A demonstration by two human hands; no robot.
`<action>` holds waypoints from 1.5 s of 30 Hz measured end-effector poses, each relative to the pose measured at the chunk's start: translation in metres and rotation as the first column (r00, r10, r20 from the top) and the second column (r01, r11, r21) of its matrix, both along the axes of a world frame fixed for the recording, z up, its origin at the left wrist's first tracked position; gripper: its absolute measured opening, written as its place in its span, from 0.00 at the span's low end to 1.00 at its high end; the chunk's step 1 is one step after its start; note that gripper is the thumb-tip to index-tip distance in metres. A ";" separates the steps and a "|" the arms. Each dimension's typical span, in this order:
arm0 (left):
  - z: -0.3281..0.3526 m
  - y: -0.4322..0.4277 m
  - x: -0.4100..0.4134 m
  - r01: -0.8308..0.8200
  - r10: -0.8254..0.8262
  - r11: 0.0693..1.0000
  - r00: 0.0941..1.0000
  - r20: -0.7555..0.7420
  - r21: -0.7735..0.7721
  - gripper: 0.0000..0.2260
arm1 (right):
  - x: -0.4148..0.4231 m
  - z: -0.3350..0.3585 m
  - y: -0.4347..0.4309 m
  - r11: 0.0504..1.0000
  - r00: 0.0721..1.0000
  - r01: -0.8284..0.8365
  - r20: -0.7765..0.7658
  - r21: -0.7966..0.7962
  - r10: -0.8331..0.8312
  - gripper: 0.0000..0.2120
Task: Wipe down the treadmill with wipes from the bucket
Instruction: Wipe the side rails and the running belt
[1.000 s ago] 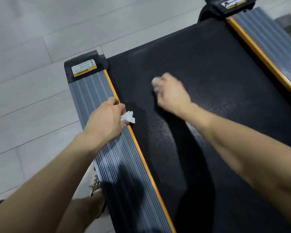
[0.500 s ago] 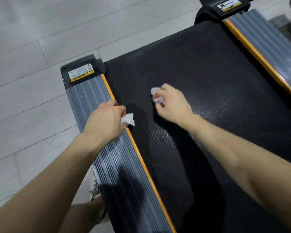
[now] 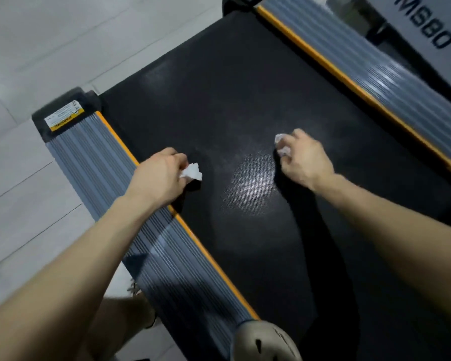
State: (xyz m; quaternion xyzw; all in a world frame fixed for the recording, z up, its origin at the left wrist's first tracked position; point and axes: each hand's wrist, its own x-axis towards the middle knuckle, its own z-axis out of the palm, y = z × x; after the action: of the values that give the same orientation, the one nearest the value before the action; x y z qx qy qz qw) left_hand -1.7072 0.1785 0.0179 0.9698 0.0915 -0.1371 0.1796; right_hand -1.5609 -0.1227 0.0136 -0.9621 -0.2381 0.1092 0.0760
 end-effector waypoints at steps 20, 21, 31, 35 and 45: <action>-0.039 -0.060 -0.083 -0.160 0.168 0.969 0.985 0.025 -0.188 0.10 | -0.182 0.019 0.010 0.753 0.635 -0.624 -0.425 0.211 0.645 0.15; -0.039 -0.061 -0.089 -0.159 0.166 0.970 0.986 0.025 -0.185 0.11 | -0.181 0.019 0.007 0.685 0.566 -0.693 -0.420 0.224 0.710 0.17; -0.012 -0.068 -0.049 -0.288 0.284 0.958 0.938 0.198 -0.010 0.13 | -0.134 -0.020 0.023 0.751 0.754 -0.628 -0.077 0.205 0.652 0.12; 0.002 -0.096 -0.079 -0.282 0.274 0.959 0.942 0.194 0.017 0.13 | -0.180 0.003 -0.051 0.602 0.580 -0.766 -0.162 0.226 0.799 0.09; 0.016 -0.109 -0.202 -0.436 0.441 0.878 0.897 0.024 0.197 0.11 | -0.134 0.001 0.048 0.807 0.781 -0.576 -0.203 0.132 0.591 0.14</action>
State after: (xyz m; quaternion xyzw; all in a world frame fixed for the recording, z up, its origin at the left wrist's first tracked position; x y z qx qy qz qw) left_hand -1.9090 0.0695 0.0335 0.9353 0.3237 -0.0938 0.1081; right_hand -1.6951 -0.0752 0.0141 -0.8183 -0.5167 0.2327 0.0963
